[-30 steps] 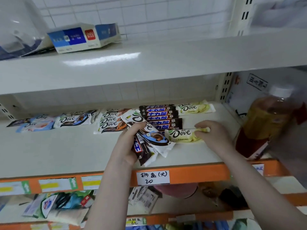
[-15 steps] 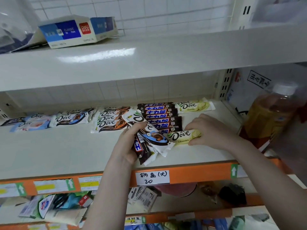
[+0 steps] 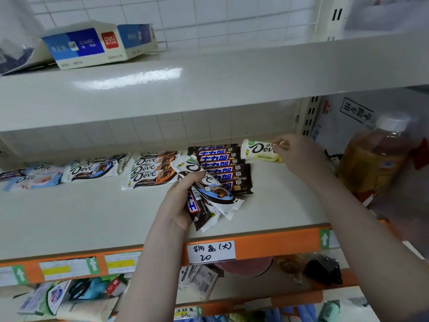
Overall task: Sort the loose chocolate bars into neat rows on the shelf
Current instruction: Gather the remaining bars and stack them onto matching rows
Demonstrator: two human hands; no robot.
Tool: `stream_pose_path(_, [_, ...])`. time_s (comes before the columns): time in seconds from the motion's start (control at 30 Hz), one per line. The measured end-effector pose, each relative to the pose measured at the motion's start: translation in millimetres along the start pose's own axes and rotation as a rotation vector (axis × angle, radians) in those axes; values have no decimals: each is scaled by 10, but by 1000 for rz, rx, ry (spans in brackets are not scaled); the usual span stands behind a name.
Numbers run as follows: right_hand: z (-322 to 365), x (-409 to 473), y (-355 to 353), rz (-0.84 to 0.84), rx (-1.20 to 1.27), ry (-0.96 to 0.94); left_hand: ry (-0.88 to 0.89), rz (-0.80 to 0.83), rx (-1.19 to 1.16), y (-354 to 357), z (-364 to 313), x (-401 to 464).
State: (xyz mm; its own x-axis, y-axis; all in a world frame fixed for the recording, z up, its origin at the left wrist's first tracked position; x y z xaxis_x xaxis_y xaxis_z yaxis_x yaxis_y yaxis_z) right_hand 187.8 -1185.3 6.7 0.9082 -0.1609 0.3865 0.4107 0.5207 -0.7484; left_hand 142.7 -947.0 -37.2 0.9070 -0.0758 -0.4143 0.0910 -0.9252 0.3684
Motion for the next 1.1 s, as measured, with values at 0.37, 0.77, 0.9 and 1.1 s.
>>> stream_pose_path(0.37, [-332, 250, 384, 34, -90, 152, -21, -18, 0, 3, 38, 47])
stream_pose_path(0.77, [-370, 229, 586, 164, -121, -18, -28, -38, 6, 19, 64, 46])
stream_pose_path(0.9, [-384, 128, 559, 165, -173, -43, -32, -40, 7, 10, 61, 58])
stream_pose_path(1.1, [-459, 66, 580, 188, -166, 8, -36, -42, 14, -13, 57, 64])
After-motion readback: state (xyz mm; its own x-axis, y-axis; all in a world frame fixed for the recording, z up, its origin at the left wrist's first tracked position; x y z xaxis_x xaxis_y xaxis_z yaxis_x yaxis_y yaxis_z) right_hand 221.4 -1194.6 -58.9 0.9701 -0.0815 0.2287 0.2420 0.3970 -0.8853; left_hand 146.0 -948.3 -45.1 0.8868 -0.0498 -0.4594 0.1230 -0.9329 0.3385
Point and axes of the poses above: each hand's wrist, its own x-axis towards the middle knuckle, its own y-axis out of the palm, z = x × y, the point moved 3 cm from there along x, towards the middle knuckle, and after that the axes turned 3 degrees about x, right-handed, at the moved point
